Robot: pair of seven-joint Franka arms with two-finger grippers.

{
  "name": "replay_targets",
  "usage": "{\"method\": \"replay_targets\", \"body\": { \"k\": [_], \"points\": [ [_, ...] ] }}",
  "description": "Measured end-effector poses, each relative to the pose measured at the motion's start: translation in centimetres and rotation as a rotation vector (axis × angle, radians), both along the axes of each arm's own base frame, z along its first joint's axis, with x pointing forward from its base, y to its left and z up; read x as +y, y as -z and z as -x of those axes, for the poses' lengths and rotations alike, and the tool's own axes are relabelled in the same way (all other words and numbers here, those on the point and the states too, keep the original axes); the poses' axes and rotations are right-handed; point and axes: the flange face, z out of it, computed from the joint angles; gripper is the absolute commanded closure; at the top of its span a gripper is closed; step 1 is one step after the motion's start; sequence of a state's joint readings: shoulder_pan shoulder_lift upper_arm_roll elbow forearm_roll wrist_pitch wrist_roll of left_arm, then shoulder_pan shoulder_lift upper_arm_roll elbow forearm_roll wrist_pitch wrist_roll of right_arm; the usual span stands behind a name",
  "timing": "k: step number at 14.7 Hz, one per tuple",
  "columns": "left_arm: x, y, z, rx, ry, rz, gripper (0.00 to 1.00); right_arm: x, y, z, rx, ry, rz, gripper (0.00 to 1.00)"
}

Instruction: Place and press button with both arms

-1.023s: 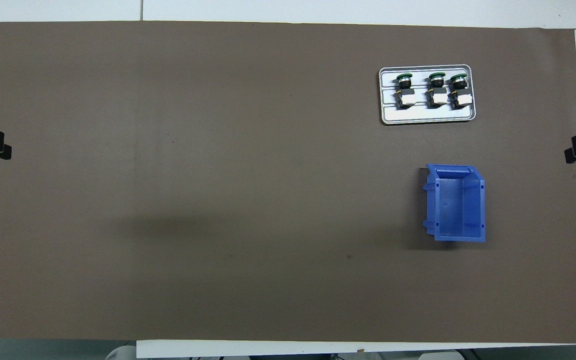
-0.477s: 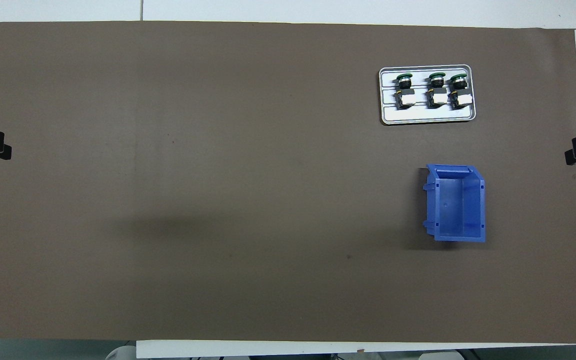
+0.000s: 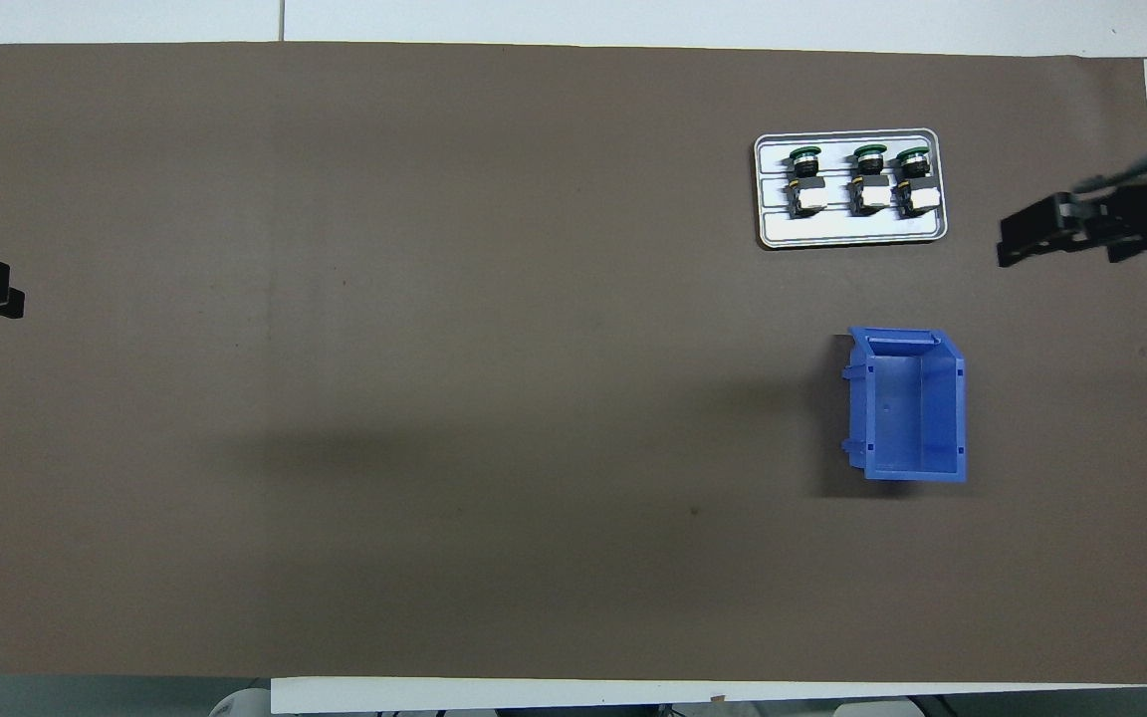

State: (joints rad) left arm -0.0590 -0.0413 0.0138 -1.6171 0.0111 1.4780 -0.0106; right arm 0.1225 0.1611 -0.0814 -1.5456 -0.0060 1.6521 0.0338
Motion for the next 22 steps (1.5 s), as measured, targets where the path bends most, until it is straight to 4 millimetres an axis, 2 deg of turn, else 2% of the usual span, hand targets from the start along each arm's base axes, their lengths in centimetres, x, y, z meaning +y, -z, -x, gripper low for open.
{"method": "replay_targets", "body": {
  "k": [2,5,7,10,17,22],
  "points": [
    [0.0,0.0,0.0,0.000,0.000,0.000,0.00,1.7,4.2,-3.4,-0.033,-0.001,0.007,0.00],
    [0.0,0.0,0.0,0.000,0.000,0.000,0.00,2.9,10.8,-7.5,-0.061,-0.012,0.010,0.04],
    [0.0,0.0,0.0,0.000,0.000,0.000,0.00,4.4,13.9,-9.5,-0.057,0.013,0.004,0.07],
    [0.0,0.0,0.0,0.000,0.000,0.000,0.00,7.3,16.9,-11.2,-0.088,0.038,-0.007,0.10],
    [0.1,0.0,0.0,0.000,-0.002,0.000,0.00,7.2,22.7,-12.9,-0.140,0.041,-0.012,0.16],
    [0.1,0.0,0.0,0.000,-0.002,0.000,0.00,7.1,24.6,-12.3,-0.112,0.006,-0.008,0.21]
  ]
}}
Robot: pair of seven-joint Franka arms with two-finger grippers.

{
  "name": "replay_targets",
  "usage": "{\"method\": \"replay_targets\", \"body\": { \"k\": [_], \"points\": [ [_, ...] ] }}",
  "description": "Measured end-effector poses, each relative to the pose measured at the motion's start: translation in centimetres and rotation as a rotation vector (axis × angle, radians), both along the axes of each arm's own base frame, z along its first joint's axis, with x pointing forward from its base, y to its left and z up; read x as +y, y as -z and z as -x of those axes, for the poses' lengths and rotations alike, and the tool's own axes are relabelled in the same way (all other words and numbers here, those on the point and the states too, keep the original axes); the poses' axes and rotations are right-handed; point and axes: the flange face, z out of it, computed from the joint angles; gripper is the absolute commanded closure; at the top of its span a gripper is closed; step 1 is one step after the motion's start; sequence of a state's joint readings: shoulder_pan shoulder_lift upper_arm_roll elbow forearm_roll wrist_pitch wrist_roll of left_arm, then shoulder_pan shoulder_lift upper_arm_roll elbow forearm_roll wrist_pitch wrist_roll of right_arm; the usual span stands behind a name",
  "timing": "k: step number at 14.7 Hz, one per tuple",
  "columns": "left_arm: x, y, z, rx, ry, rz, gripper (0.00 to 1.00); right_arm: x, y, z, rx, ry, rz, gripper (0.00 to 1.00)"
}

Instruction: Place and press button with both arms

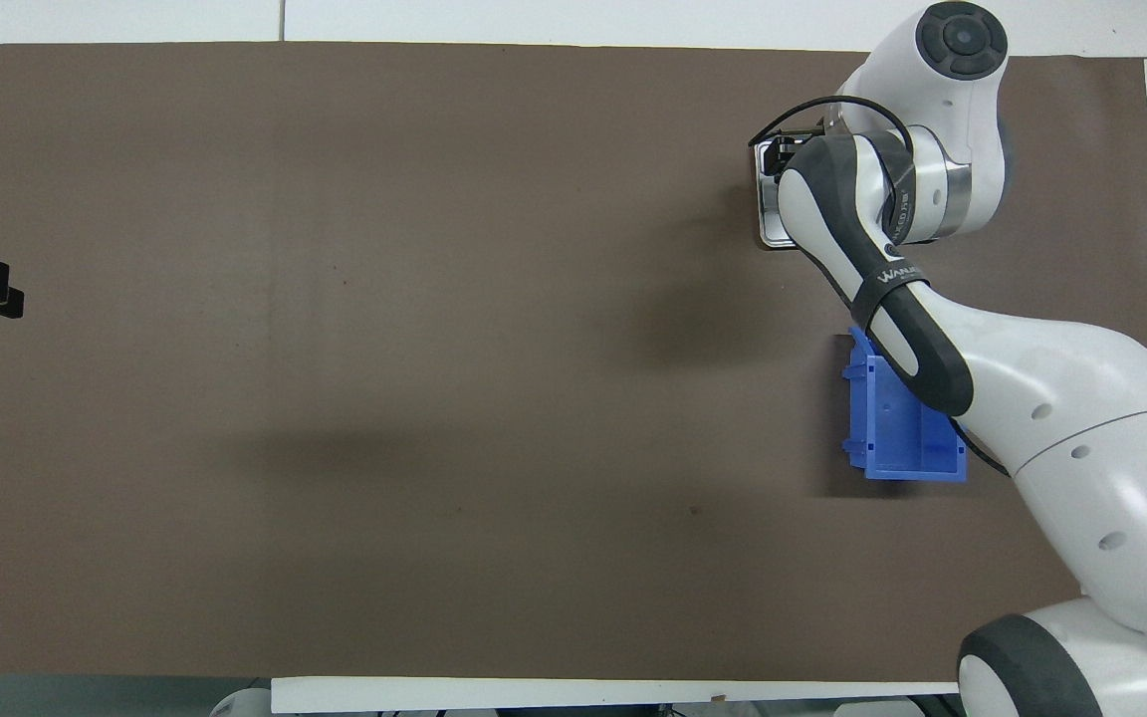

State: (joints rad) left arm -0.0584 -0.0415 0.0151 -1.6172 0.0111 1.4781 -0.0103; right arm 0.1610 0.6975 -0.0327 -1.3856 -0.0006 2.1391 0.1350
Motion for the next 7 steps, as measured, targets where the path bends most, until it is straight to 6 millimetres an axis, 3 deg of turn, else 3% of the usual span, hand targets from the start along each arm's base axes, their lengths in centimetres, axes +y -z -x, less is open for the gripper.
{"method": "replay_targets", "body": {
  "k": [5,7],
  "points": [
    [0.0,0.0,0.0,0.000,0.000,0.000,0.00,0.0,1.0,0.6,0.032,-0.008,0.005,0.40],
    [0.0,0.0,0.0,0.000,0.000,0.000,0.00,0.0,1.3,0.8,0.044,-0.015,0.006,0.63]
  ]
}}
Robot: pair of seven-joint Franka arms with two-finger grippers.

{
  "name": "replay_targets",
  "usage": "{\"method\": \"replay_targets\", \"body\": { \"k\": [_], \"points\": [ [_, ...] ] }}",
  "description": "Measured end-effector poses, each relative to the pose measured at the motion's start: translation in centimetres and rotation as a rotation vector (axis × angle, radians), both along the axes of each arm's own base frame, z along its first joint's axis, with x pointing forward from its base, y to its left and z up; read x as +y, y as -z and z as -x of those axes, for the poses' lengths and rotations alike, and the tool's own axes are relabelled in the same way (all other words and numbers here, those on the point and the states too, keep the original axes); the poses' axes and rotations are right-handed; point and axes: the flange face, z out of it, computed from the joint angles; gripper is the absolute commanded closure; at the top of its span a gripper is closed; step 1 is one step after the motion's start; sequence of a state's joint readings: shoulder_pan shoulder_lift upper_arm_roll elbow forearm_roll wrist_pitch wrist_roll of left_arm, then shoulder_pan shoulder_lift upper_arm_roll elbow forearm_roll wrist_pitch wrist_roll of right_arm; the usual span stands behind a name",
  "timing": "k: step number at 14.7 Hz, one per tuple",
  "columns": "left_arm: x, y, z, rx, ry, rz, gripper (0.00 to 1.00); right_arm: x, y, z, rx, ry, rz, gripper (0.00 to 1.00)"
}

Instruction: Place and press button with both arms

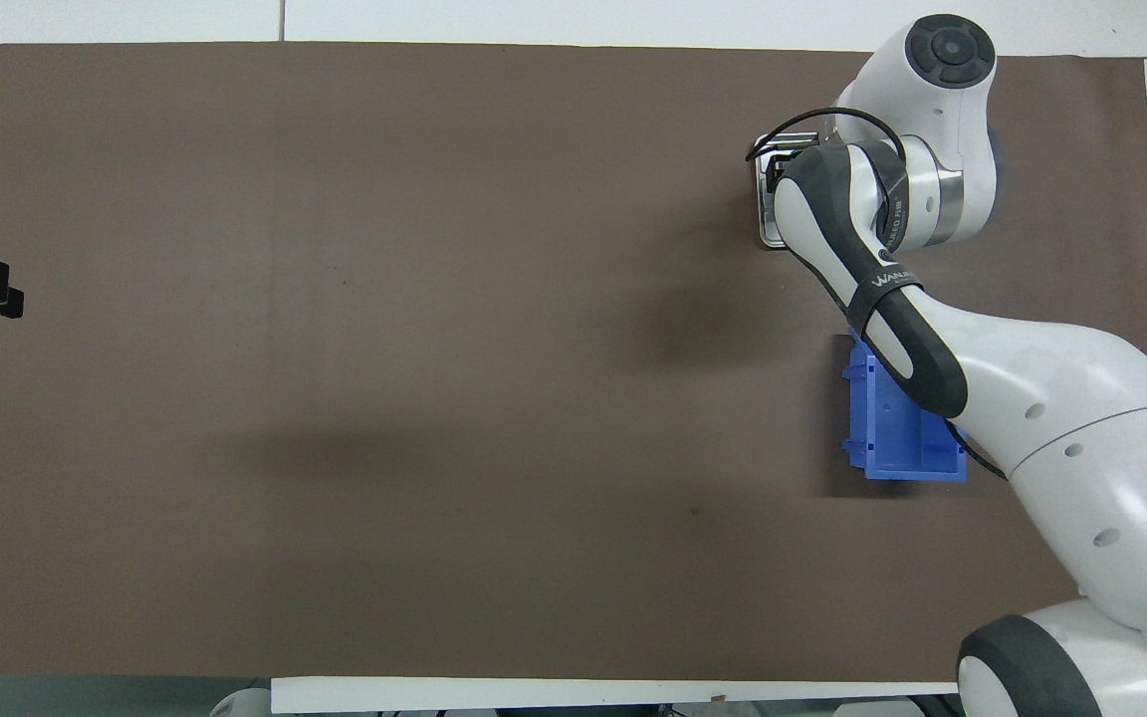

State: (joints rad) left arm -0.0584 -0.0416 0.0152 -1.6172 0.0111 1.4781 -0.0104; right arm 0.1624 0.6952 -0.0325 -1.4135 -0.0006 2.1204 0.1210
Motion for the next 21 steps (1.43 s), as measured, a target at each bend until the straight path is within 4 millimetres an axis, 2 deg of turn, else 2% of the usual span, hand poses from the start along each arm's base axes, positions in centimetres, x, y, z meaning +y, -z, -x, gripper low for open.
{"method": "replay_targets", "body": {
  "k": [2,3,6,9,12,14,19,21],
  "points": [
    [0.0,0.0,0.0,0.000,-0.001,0.000,0.00,-0.1,0.1,0.2,0.011,-0.011,0.002,0.94],
    [0.0,0.0,0.0,0.000,-0.001,0.000,0.00,-0.1,-0.1,0.2,0.011,-0.017,0.000,1.00],
    [0.0,0.0,0.0,0.000,-0.001,0.000,0.00,-0.1,-1.3,0.3,0.021,-0.023,0.001,1.00],
    [0.0,0.0,0.0,0.000,0.000,0.000,0.00,1.2,-4.7,0.4,0.035,0.025,-0.018,1.00],
    [0.0,0.0,0.0,0.000,0.000,0.000,0.00,6.5,-7.9,1.9,0.044,0.126,-0.041,1.00],
    [0.0,0.0,0.0,0.000,0.000,0.000,0.00,10.7,-9.1,3.2,0.039,0.201,-0.047,1.00],
    [0.1,0.0,0.0,0.000,-0.001,0.000,0.00,21.6,-9.2,7.6,0.051,0.478,-0.044,1.00],
    [0.1,0.1,0.0,0.002,-0.001,0.000,0.00,24.7,-8.5,9.5,0.060,0.565,-0.034,1.00]
  ]
}}
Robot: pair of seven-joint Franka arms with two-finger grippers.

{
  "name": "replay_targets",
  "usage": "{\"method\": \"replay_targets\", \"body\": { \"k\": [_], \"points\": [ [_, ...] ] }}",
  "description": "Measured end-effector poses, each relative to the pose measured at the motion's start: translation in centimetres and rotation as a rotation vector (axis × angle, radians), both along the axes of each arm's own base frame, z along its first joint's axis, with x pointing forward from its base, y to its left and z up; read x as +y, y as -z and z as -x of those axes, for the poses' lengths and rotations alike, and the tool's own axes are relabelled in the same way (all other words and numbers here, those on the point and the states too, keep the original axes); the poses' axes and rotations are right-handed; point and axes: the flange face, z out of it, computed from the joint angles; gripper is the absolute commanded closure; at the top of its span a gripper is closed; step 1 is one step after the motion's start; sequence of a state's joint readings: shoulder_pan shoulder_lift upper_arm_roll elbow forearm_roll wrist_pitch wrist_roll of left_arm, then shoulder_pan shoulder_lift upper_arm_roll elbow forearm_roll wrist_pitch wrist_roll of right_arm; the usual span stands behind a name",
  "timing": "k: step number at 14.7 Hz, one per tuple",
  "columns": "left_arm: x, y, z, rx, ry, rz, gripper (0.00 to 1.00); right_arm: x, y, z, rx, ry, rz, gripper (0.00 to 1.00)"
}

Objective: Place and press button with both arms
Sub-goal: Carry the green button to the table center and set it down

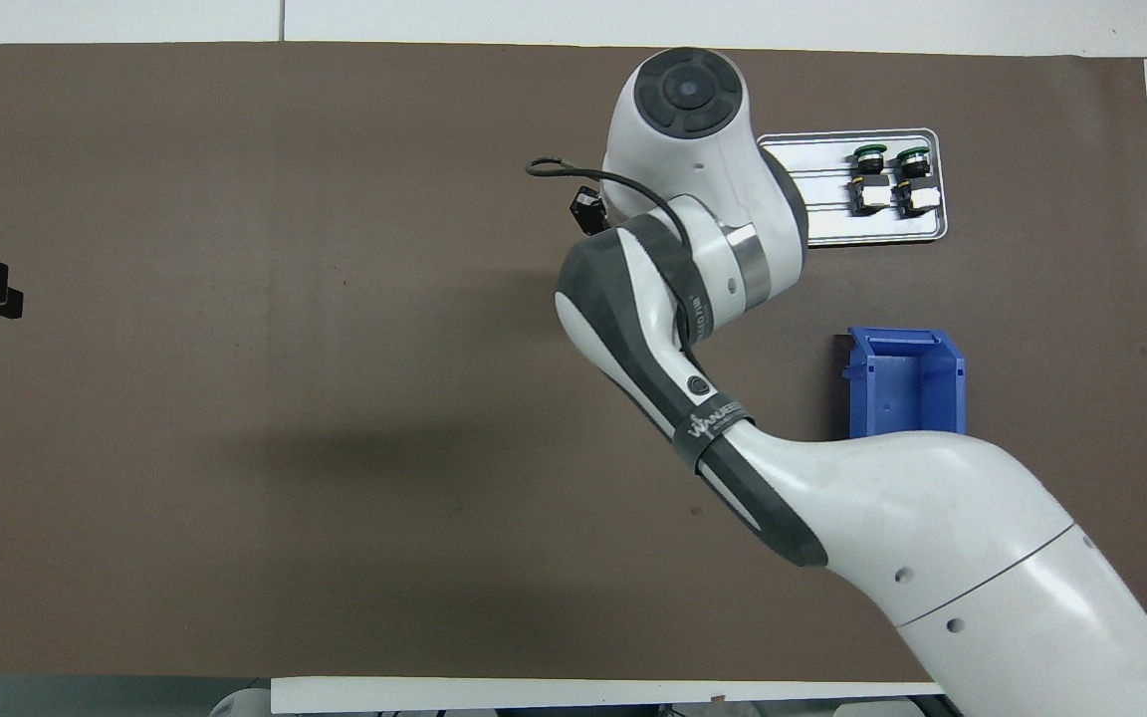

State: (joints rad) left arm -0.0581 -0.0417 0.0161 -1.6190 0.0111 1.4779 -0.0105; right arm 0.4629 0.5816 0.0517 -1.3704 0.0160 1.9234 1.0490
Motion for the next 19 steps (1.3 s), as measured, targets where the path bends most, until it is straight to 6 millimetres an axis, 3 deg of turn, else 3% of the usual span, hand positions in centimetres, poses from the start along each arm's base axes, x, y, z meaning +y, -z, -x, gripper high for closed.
{"method": "replay_targets", "body": {
  "k": [3,5,9,13,17,19],
  "points": [
    [0.0,0.0,0.0,0.001,0.000,0.000,0.00,1.9,1.6,1.7,0.009,0.237,0.015,0.99],
    [0.0,0.1,0.0,0.002,0.000,-0.001,0.00,2.4,2.6,2.2,0.005,0.478,0.017,0.94],
    [0.1,0.1,0.0,0.003,-0.001,-0.004,0.00,3.9,4.0,3.2,-0.006,0.910,-0.004,0.93],
    [0.1,0.2,0.0,0.005,-0.002,-0.004,0.00,7.6,6.1,5.6,-0.008,1.027,-0.025,0.90],
    [0.3,0.3,0.1,0.007,-0.007,-0.005,0.00,7.9,7.4,6.1,-0.011,1.031,-0.034,0.87],
    [0.3,0.3,0.1,0.007,-0.008,-0.005,0.00,8.3,8.8,7.1,-0.014,1.021,-0.042,0.82]
  ]
}}
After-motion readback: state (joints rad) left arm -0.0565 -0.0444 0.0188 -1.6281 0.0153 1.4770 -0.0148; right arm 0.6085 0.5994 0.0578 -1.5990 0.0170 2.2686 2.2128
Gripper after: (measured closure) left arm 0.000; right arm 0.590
